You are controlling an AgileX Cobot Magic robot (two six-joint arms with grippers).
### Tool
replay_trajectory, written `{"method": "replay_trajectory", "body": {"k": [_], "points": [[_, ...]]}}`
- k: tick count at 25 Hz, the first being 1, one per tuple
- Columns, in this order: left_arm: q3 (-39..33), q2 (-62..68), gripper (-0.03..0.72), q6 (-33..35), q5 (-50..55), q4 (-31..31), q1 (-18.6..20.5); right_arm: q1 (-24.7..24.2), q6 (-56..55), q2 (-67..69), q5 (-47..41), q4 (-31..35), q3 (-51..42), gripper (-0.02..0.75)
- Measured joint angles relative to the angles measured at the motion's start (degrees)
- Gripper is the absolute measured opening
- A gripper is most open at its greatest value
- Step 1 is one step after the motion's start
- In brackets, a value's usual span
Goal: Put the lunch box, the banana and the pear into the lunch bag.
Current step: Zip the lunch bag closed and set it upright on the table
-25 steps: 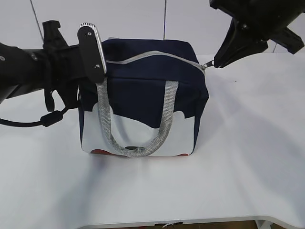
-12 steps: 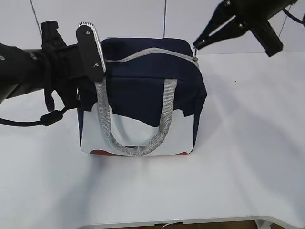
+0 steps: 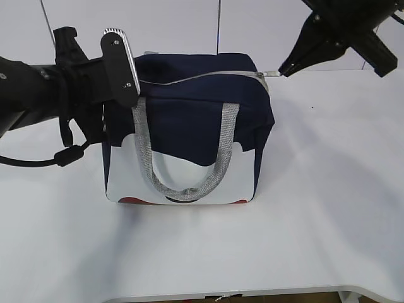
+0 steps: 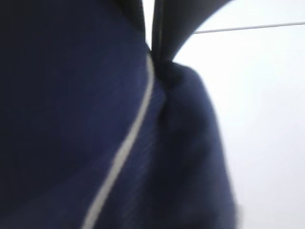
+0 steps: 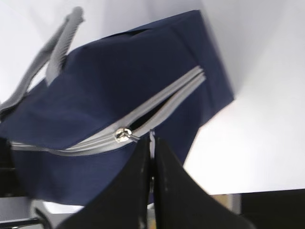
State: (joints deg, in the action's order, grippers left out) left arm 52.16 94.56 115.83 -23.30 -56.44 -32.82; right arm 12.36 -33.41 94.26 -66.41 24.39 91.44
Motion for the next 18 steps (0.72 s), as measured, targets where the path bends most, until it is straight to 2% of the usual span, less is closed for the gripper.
{"method": "replay_trajectory", "body": {"k": [4,18], "points": [[0.0,0.0,-0.015,0.1,0.0,-0.6,0.0,-1.0,1.7,0.0,-2.4,-3.3,0.0,0.018],[0.0,0.1,-0.016,0.2,-3.5,-8.0,0.5,-2.1,7.4,5.0,-2.8,-4.2,0.0,0.018]]}}
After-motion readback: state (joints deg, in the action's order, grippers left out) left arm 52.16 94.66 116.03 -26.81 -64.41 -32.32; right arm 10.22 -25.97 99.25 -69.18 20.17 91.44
